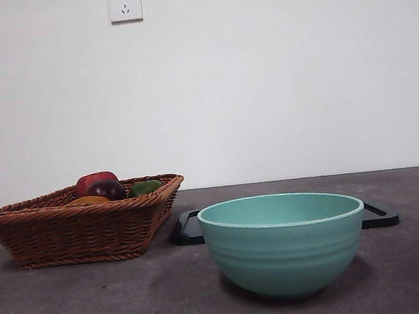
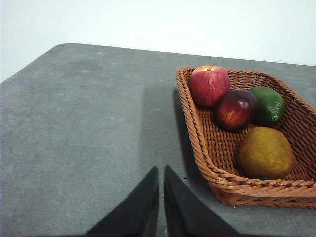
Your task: Pick up the wifruite, put it on the bowl, pick up the plate, put it on desk
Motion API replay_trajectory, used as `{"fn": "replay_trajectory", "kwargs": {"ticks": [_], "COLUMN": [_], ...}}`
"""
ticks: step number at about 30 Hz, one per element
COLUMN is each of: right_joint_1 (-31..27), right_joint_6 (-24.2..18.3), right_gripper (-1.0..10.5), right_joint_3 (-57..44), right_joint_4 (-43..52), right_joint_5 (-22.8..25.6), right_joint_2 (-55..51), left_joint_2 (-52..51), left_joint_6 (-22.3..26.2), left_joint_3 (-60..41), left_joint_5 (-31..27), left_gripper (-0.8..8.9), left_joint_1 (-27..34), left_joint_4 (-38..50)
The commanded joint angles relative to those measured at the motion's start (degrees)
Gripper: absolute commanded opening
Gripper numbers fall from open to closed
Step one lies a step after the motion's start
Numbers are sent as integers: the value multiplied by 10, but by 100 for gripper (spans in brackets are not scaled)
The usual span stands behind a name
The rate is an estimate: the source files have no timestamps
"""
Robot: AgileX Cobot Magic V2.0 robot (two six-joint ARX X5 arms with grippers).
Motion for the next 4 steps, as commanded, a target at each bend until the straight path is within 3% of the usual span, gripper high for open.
{"fn": "replay_trajectory", "kwargs": {"ticks": [1,4], "right_joint_1": [1,1], "right_joint_6": [-5,-5], "right_gripper": [15,15], "right_joint_3": [-3,-3], "right_joint_4": [7,7], "right_joint_5": [2,2], "right_joint_2": [-1,-1], "left_joint_2": [-1,-1], "left_joint_6": [2,2], "left_joint_3": [-12,-12], "left_joint_5": [0,0], "left_gripper": [16,16], "left_joint_1": [0,0], "left_joint_4": [-2,-2]}}
